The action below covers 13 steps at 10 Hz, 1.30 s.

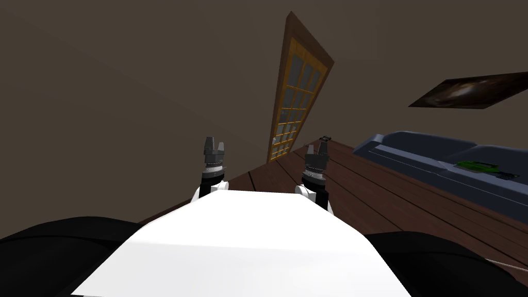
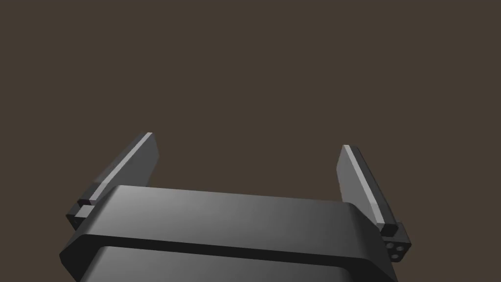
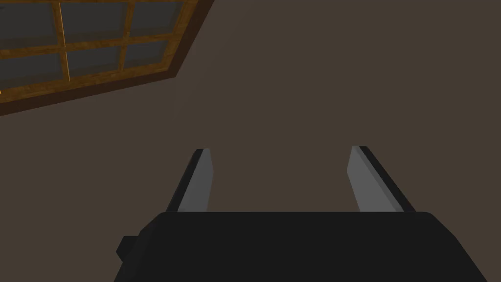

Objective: Pull the door open

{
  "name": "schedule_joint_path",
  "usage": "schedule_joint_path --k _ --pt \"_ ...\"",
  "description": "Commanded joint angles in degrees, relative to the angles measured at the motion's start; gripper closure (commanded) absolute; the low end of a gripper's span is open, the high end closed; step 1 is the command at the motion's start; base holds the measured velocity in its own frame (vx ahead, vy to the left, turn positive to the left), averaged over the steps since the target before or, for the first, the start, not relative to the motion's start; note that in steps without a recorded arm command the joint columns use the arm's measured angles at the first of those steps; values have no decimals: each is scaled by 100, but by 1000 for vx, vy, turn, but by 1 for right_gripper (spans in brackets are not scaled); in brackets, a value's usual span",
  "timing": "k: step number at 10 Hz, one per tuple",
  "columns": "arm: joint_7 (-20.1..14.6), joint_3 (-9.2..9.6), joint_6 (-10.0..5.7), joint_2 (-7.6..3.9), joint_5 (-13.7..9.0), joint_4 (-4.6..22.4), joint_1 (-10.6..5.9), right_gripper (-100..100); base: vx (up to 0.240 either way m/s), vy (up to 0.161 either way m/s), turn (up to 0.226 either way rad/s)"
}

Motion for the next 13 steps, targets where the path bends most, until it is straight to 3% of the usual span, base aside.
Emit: schedule_joint_path --k 1,8,13 --pt "108 -10 -64 -39 65 223 -71 -100 33 36 34" --pt "514 -49 -304 -167 306 1057 -339 -100 80 -29 35" --pt "892 -86 -527 -274 532 1836 -588 -100 83 -28 41"
